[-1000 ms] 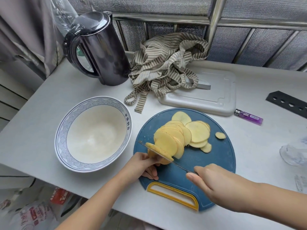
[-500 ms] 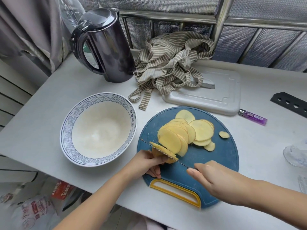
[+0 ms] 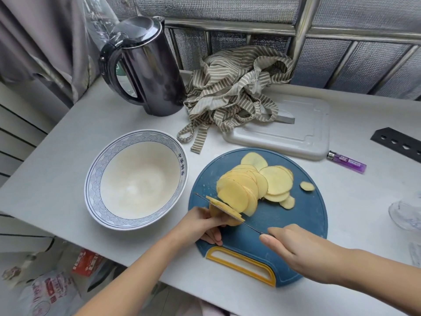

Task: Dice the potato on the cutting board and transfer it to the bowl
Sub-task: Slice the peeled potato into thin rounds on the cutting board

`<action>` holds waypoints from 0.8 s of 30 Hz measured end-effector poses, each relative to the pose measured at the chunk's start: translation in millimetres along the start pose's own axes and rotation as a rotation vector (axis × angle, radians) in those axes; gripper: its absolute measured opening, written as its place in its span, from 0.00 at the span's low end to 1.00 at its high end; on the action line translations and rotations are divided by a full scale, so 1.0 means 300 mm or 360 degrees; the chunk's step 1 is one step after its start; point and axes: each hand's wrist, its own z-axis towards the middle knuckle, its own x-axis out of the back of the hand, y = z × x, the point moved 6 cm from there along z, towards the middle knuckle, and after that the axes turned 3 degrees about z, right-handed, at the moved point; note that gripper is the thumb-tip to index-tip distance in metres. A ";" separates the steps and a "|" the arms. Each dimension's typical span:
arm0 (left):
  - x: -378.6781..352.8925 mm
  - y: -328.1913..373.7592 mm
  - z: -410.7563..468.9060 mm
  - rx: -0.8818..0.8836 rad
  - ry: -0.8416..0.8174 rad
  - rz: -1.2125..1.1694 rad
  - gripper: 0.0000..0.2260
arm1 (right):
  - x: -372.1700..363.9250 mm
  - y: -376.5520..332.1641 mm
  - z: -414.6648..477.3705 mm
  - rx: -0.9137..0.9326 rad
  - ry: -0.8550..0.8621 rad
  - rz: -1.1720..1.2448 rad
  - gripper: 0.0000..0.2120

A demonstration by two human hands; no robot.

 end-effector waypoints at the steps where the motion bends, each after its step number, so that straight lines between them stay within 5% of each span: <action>1: 0.001 -0.001 0.002 -0.0001 0.0003 0.0004 0.36 | -0.001 0.001 0.005 0.0005 0.0001 -0.0001 0.24; 11: 0.001 -0.012 0.009 0.0067 0.0030 0.0026 0.21 | -0.014 0.020 0.068 0.0033 -0.0005 0.0067 0.24; 24: -0.004 0.002 0.002 0.0021 -0.0033 -0.0012 0.30 | -0.027 0.078 0.001 -0.0010 -0.0027 0.0156 0.27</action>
